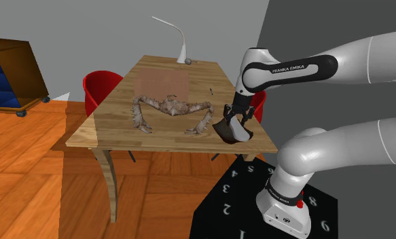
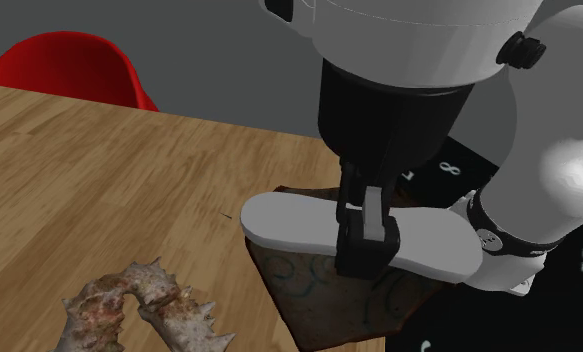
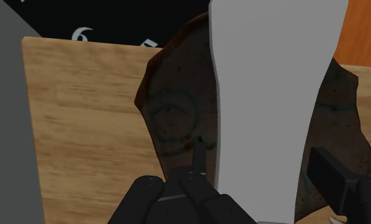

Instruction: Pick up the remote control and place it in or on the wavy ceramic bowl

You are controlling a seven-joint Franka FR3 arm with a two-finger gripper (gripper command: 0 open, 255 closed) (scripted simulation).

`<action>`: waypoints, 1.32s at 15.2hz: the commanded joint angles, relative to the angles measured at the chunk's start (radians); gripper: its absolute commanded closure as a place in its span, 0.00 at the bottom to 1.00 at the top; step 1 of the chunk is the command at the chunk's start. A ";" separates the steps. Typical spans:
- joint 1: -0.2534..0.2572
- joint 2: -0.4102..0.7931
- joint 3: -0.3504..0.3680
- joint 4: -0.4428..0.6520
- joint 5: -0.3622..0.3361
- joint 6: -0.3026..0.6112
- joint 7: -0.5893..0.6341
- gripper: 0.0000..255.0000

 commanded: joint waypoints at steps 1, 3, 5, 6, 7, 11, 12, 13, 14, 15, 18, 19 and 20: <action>0.000 0.001 0.000 -0.001 0.000 0.001 0.000 1.00; 0.000 0.001 0.000 -0.001 0.000 0.001 0.000 1.00; 0.000 0.001 0.000 -0.001 0.000 0.001 0.000 0.00; 0.000 0.001 0.000 -0.001 0.000 0.001 0.000 0.00; 0.000 0.001 0.000 -0.001 0.000 0.001 0.000 0.00; 0.000 -0.021 0.001 0.056 0.001 -0.078 0.000 0.00; 0.000 -0.029 0.002 0.085 0.001 -0.115 0.000 0.00; 0.000 -0.033 0.002 0.110 0.002 -0.143 0.000 0.00; 0.000 -0.033 0.002 0.110 0.002 -0.143 0.000 0.00; 0.000 -0.033 0.002 0.110 0.002 -0.144 0.000 0.00; 0.000 -0.033 0.002 0.110 0.002 -0.143 0.000 0.00; 0.000 -0.033 0.002 0.110 0.002 -0.143 0.000 0.00; 0.000 -0.033 0.002 0.110 0.002 -0.143 0.000 0.00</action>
